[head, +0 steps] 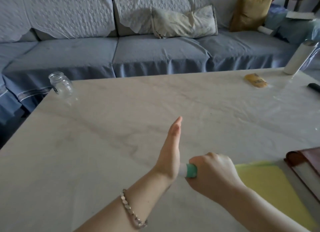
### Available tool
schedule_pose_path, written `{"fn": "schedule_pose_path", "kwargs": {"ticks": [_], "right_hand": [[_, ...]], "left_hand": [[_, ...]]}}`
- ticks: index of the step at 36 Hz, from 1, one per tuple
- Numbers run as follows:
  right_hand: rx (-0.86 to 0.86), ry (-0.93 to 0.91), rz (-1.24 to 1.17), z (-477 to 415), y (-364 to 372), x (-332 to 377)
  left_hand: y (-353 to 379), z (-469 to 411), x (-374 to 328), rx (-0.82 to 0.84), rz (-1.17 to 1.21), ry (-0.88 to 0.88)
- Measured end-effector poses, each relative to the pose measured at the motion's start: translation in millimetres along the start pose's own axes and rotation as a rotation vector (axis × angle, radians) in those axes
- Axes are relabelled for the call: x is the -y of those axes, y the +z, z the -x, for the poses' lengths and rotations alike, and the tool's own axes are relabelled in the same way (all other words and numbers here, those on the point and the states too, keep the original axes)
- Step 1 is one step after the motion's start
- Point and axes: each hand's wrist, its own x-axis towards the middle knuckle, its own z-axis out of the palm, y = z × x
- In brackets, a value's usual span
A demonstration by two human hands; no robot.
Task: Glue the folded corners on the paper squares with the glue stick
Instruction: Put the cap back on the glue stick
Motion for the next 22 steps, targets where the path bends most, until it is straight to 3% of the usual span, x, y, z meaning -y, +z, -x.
{"fn": "schedule_pose_path", "kwargs": {"ticks": [4,9,15,19,22], "right_hand": [[0.045,0.045,-0.164,-9.5,14.1,-1.4],[0.044,0.204,-0.598,-18.9,43.9,-30.9],[-0.396,0.306,-1.095,-62.4,50.0,-62.6],[-0.497,0.353,-1.113,-91.3,42.5,-69.3],[-0.354,0.447,-0.998,-103.6,56.6,-65.5]], "left_hand": [[-8.3,-8.5,4.4,-0.104,-0.119,-0.104],[-35.2,-12.7,11.3,-0.265,-0.404,-0.113],[-67.5,-13.6,14.8,-0.231,-0.671,-0.191],[-75.1,-16.5,14.1,-0.228,-0.752,-0.221],[-77.8,-18.3,15.3,-0.230,-0.767,-0.212]]}}
